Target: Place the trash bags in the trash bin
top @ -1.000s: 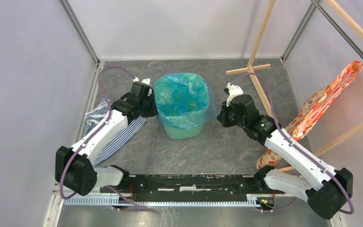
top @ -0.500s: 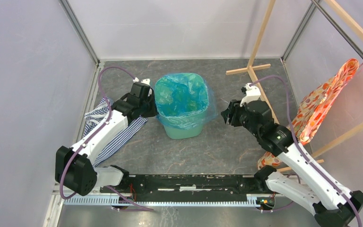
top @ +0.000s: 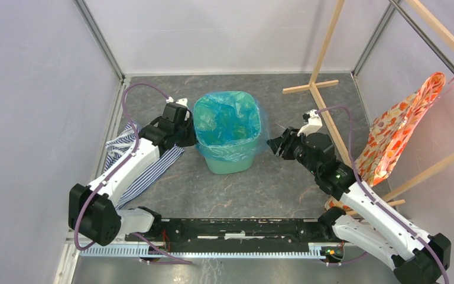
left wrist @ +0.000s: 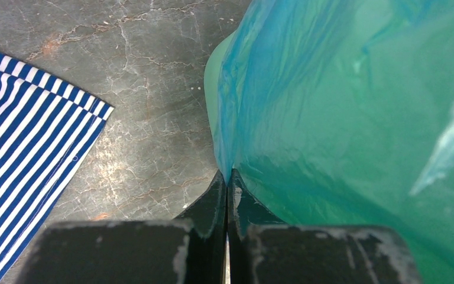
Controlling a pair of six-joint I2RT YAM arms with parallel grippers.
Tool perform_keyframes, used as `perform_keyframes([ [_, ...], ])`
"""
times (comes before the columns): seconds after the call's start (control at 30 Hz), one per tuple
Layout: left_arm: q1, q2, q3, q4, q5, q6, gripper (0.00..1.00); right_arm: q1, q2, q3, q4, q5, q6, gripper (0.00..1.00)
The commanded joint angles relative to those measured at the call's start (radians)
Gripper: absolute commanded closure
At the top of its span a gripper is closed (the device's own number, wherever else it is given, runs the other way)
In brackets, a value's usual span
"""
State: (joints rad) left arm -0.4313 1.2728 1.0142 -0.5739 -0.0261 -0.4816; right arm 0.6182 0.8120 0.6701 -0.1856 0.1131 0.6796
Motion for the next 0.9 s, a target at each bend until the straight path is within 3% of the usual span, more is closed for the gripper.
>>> perform_keyframes([
  [0.0, 0.006, -0.029, 0.034, 0.019, 0.005, -0.032, 0.98, 0.001, -0.017, -0.032, 0.135, 0.000, 0.085, 0.50],
  [0.57, 0.005, -0.024, 0.049, 0.011, 0.009, -0.029, 0.98, 0.001, -0.008, -0.087, 0.252, -0.007, 0.144, 0.63],
  [0.87, 0.006, -0.021, 0.052, 0.009, 0.008, -0.026, 0.98, 0.001, 0.011, -0.089, 0.228, 0.005, 0.136, 0.81],
])
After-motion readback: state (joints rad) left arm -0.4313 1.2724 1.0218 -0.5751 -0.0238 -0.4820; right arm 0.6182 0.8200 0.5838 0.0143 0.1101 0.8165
